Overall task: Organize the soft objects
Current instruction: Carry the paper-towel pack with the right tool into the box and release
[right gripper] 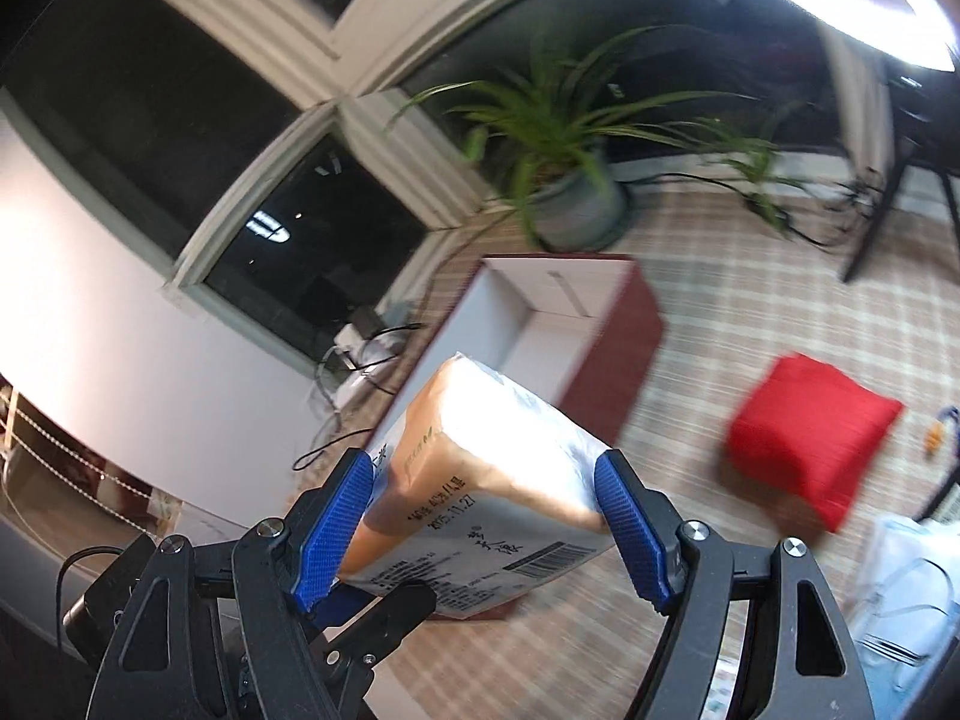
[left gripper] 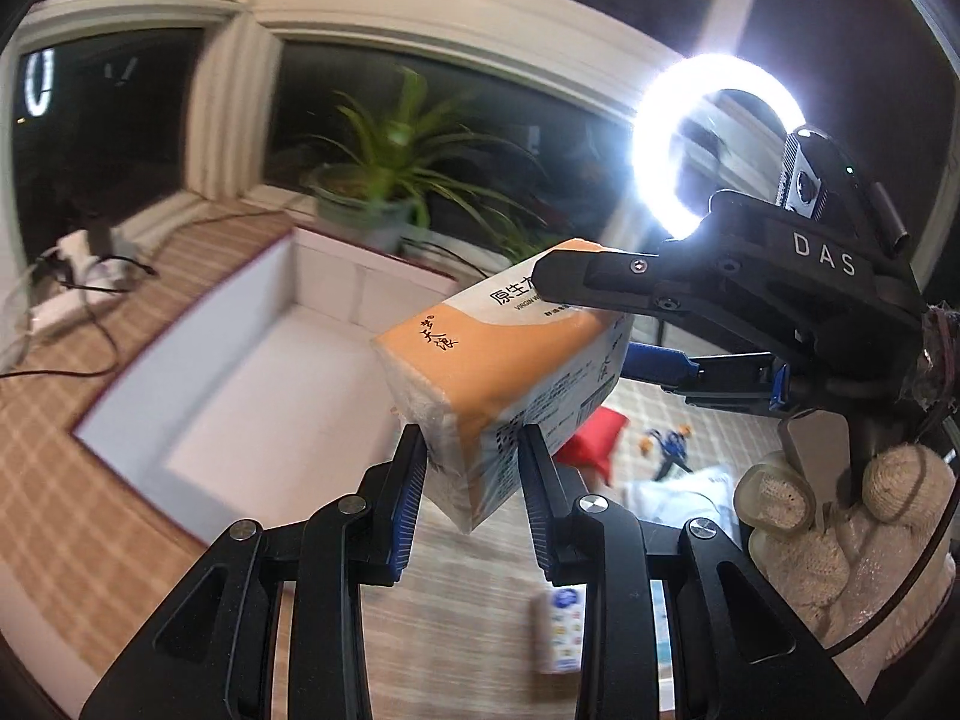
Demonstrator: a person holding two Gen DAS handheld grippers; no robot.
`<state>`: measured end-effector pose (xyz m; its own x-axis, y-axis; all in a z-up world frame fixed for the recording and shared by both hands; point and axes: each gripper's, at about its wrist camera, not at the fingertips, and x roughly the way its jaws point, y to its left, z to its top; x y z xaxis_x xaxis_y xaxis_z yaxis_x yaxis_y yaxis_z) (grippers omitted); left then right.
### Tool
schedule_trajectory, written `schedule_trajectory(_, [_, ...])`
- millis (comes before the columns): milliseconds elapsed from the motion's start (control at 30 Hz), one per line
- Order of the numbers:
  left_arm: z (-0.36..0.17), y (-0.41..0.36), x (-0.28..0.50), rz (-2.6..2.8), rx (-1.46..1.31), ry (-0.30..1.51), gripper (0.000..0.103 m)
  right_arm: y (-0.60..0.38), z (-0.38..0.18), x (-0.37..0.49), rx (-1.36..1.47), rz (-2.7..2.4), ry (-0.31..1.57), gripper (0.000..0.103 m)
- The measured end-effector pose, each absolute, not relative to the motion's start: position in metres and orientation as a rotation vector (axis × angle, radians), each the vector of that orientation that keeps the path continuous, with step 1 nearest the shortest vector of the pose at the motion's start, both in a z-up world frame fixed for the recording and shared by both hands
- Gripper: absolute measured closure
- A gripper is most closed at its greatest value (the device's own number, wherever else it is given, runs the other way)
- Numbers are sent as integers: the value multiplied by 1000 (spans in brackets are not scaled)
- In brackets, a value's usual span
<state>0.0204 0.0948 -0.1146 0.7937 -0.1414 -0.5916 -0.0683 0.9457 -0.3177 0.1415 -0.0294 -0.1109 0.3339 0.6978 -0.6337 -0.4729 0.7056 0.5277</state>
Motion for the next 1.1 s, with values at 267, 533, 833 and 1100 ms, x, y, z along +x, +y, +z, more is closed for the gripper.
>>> schedule_trajectory(267, [-121,152,19,34,-375,658,73,45,-117,147,208,836,971,30])
schedule_trajectory(533, [-143,184,29,39,-412,731,73,80,-144,160,186,801,1023,30])
schedule_trajectory(833, [-160,188,47,32,-410,807,73,89,-166,178,177,744,1072,30])
schedule_trajectory(1100, [-170,191,62,55,-395,859,73,110,-180,193,115,700,1112,30])
